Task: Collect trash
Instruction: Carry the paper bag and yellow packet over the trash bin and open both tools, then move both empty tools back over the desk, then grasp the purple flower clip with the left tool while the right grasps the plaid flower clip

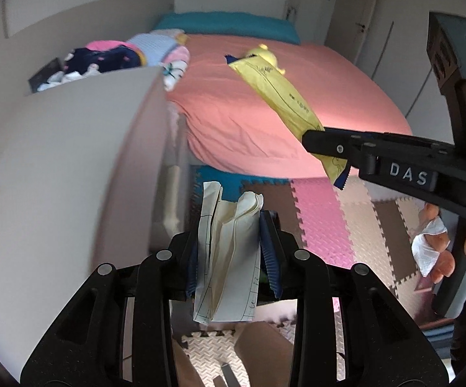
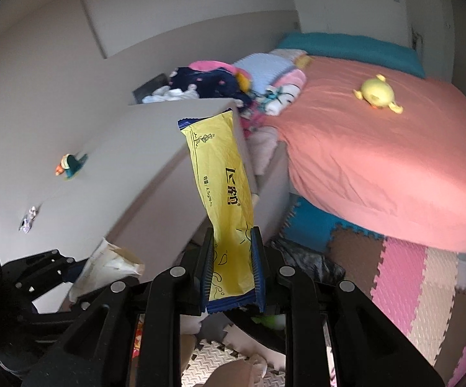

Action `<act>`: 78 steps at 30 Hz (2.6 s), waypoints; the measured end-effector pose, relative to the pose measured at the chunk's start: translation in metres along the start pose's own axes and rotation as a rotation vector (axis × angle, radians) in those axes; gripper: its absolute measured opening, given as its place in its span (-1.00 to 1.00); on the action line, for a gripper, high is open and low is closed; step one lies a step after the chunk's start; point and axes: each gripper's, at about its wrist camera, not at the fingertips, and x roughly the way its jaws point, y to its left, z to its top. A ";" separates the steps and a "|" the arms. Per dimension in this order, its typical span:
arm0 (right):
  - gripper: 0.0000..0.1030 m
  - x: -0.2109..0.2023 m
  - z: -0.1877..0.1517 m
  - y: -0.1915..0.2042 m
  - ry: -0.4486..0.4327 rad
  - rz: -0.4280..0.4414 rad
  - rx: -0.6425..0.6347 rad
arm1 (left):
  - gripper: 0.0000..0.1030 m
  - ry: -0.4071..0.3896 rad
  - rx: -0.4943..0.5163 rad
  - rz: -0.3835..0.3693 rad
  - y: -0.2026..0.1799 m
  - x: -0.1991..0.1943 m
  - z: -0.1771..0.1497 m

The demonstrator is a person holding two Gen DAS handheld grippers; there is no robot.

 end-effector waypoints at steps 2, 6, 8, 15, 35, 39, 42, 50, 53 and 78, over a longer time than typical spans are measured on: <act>-0.56 0.003 -0.002 -0.007 0.011 -0.009 0.011 | -0.34 0.020 0.002 -0.003 -0.005 0.012 -0.001; -0.43 0.016 -0.006 -0.016 0.046 -0.043 0.034 | 0.01 0.048 -0.002 -0.017 -0.013 0.032 -0.002; 0.43 0.021 -0.008 -0.022 0.045 -0.153 0.050 | 0.88 0.023 -0.008 0.079 -0.016 0.035 -0.003; 0.95 0.026 -0.018 -0.035 0.026 -0.168 0.082 | 0.88 0.013 -0.021 0.179 -0.001 0.033 -0.006; 0.95 0.029 -0.005 0.019 0.024 -0.098 0.021 | 0.88 -0.026 -0.098 0.149 0.037 0.001 -0.015; 0.95 0.023 0.002 0.041 0.010 -0.067 0.001 | 0.88 -0.046 -0.112 0.156 0.050 -0.015 -0.017; 0.95 0.020 0.007 0.061 -0.007 -0.041 -0.018 | 0.88 -0.066 -0.120 0.179 0.064 -0.033 -0.021; 0.95 0.028 0.016 0.131 -0.010 0.043 -0.093 | 0.88 -0.086 -0.174 0.265 0.113 -0.075 -0.042; 0.95 0.034 0.016 0.154 -0.002 0.064 -0.120 | 0.88 -0.097 -0.212 0.298 0.137 -0.091 -0.052; 0.95 0.092 0.008 0.349 0.099 0.305 -0.334 | 0.88 -0.127 -0.462 0.598 0.337 -0.174 -0.160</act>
